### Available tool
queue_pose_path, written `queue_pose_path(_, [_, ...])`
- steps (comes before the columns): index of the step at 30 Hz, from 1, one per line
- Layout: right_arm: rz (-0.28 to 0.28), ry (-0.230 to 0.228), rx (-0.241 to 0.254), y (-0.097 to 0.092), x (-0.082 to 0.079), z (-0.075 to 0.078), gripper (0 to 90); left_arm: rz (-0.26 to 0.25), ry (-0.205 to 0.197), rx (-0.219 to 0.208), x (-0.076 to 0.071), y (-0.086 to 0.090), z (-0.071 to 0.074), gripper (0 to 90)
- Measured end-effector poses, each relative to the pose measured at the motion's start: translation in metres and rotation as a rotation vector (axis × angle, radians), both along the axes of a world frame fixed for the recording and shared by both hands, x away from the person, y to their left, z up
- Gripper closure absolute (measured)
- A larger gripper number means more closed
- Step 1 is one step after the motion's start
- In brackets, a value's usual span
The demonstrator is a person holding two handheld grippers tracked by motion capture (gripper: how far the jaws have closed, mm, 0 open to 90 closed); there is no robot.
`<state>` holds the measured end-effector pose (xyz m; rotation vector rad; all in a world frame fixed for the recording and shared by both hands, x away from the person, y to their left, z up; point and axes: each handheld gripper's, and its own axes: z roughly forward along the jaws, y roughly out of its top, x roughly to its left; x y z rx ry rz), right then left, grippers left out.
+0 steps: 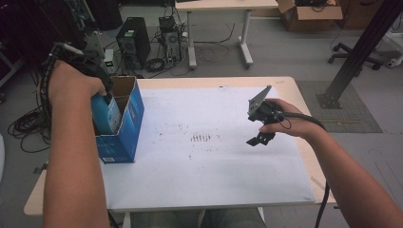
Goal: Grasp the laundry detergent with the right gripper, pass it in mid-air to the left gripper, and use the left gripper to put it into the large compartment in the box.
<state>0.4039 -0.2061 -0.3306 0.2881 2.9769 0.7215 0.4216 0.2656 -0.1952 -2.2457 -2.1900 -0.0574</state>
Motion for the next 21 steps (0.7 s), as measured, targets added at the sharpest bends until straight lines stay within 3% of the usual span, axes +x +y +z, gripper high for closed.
queue_pose_path(21, [0.007, 0.003, 0.002, 0.002, 0.0, -0.002, 3.3, 0.009, 0.033, 0.001, 0.005, 0.004, -0.057, 38.8])
